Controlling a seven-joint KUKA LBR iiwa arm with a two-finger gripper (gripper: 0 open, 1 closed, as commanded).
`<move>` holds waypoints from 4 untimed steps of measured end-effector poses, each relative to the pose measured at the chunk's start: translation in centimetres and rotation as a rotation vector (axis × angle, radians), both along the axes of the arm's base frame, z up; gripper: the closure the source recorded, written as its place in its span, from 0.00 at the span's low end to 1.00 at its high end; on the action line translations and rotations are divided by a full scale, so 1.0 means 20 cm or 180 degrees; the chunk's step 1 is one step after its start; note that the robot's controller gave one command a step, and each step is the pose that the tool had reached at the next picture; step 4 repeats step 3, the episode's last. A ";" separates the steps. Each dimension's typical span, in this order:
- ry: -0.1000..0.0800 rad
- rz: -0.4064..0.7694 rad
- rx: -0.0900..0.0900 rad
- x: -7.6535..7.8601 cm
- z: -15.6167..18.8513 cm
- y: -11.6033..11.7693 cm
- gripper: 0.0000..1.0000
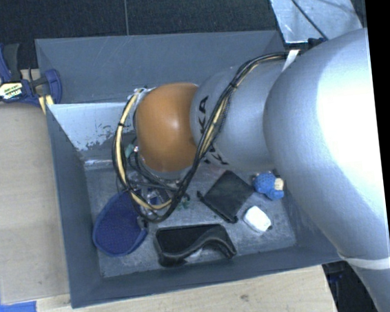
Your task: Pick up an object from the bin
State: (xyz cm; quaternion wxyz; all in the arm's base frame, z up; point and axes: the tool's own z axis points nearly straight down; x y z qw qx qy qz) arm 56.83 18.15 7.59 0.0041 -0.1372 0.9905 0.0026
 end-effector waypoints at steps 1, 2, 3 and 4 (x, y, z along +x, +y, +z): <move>-0.0001 0.0336 -0.0017 0.11 0.16 -0.13 1.00; -0.0010 0.0414 -0.0014 0.14 0.43 -0.07 1.00; -0.0015 0.0374 -0.0014 0.12 0.77 -0.08 1.00; -0.0015 0.0374 -0.0014 0.12 0.77 -0.08 1.00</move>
Offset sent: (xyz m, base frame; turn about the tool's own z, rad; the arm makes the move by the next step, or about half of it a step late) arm 0.0206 -0.0243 0.0292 -0.1076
